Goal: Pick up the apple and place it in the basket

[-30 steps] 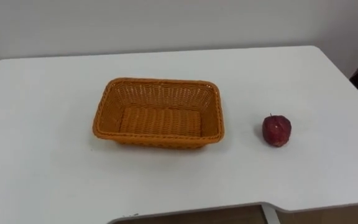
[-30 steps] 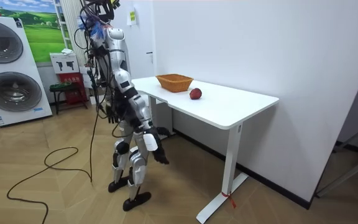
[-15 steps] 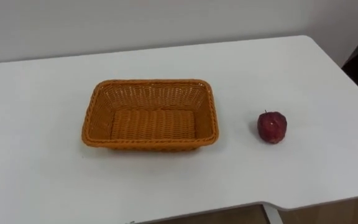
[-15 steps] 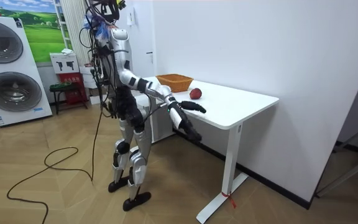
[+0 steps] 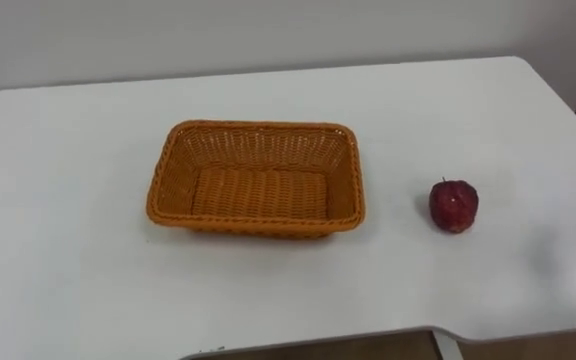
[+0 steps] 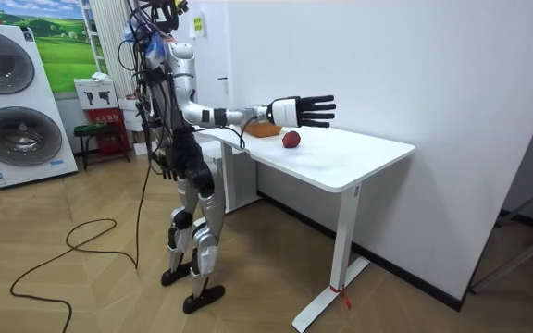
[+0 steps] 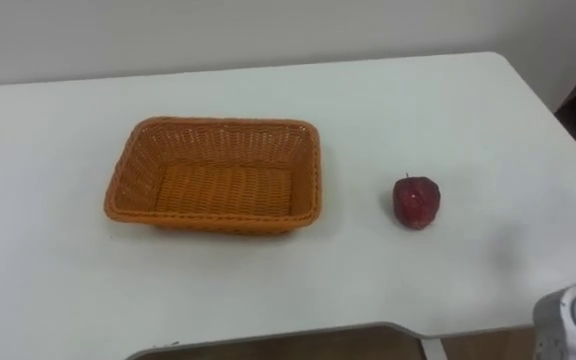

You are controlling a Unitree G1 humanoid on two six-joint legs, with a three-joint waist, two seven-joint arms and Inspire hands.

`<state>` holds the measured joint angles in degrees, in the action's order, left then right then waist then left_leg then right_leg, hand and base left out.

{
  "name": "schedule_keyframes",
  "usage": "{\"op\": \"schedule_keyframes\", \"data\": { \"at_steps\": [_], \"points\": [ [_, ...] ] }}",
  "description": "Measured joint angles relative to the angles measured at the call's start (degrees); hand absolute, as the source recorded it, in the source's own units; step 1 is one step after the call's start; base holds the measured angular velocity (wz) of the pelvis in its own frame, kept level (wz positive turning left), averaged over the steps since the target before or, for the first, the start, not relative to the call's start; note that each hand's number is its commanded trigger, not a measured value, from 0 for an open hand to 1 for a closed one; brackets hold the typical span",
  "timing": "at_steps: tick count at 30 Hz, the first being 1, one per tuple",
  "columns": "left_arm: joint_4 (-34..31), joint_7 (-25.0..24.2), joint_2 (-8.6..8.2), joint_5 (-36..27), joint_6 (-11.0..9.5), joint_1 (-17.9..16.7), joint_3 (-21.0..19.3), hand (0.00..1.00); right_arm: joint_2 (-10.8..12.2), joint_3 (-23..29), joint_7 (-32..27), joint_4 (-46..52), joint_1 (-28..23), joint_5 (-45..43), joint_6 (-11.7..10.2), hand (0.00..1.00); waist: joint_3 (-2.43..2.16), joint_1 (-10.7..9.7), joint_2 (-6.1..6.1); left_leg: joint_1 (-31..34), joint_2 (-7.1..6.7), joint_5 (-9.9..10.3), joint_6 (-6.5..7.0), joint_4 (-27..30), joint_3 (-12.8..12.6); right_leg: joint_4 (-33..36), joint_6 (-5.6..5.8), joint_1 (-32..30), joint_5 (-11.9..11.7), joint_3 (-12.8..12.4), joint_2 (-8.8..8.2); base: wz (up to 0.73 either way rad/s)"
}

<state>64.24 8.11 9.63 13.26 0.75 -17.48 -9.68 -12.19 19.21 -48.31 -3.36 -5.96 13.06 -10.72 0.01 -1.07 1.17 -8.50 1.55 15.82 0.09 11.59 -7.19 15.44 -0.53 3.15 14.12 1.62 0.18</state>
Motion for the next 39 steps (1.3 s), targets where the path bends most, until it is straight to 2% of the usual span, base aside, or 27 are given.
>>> {"op": "schedule_keyframes", "data": {
  "at_steps": [8,10,14,17,22,27,34,39],
  "points": [
    [-0.13,-0.38,0.2,-0.05,-0.49,0.03,1.58,0.0,-0.19,-8.34,12.13,-1.97,-1.47,-2.1,0.21,0.0,0.17,0.26,0.31,-0.19,0.17,-0.01,0.0,-0.29,0.13,-1.76,0.05,0.97,-0.65,0.18,0.14,0.0],
    [-0.23,-0.39,0.39,-0.04,-0.74,0.23,2.03,0.0,-0.28,-9.81,14.83,-3.87,-1.49,-2.1,0.43,0.0,0.09,0.31,0.38,-0.19,0.17,-0.01,0.01,-0.32,0.15,-1.81,0.05,0.96,-0.67,0.15,0.15,0.0],
    [-0.39,-0.51,0.53,-0.02,-1.13,0.26,3.26,0.0,-0.37,-11.83,19.46,-5.73,-1.5,-2.09,0.85,0.0,0.4,0.94,0.89,-0.17,0.12,-0.01,0.01,-0.43,0.17,-1.94,0.12,0.94,-0.73,0.07,0.13,0.0],
    [-0.4,-1.24,0.72,-0.02,-1.14,0.52,3.27,0.0,-0.52,-12.22,21.91,-5.73,-1.45,-2.09,0.84,0.0,0.37,1.63,1.22,-0.21,0.12,-0.01,0.01,-0.48,0.3,-1.97,0.13,1.05,-0.74,0.1,0.13,0.0],
    [-0.41,-1.57,0.73,0.34,-1.14,0.49,3.26,0.0,-1.22,-13.56,25.61,-6.26,-1.4,-2.1,0.83,0.0,0.41,1.83,1.24,-0.77,0.03,-0.01,0.01,-0.82,1.18,-2.98,0.2,2.48,-0.89,0.33,0.15,0.06],
    [-0.79,-2.18,0.74,1.02,-1.14,0.58,3.23,0.0,-1.34,-13.94,28.16,-7.25,-1.4,-2.12,0.84,0.0,0.42,2.97,1.17,-0.99,0.02,-0.01,0.01,-0.83,1.24,-3.83,0.24,2.92,-1.07,0.44,0.13,0.0],
    [-0.76,-2.74,0.98,1.0,-1.11,1.09,3.25,0.0,-1.66,-17.58,31.5,-11.31,-1.39,-2.21,1.25,0.0,0.38,3.05,1.26,-1.06,0.02,-0.01,0.0,-0.86,1.31,-3.9,0.22,3.33,-1.08,0.65,0.07,0.0],
    [-0.82,-4.38,1.31,1.0,-1.12,1.09,3.16,0.0,-1.74,-17.96,33.09,-11.57,-1.39,-2.46,1.54,0.0,0.35,3.09,1.32,-1.05,0.02,-0.01,0.0,-0.86,1.35,-4.21,0.22,3.52,-1.1,0.79,0.08,0.01]
  ]
}}
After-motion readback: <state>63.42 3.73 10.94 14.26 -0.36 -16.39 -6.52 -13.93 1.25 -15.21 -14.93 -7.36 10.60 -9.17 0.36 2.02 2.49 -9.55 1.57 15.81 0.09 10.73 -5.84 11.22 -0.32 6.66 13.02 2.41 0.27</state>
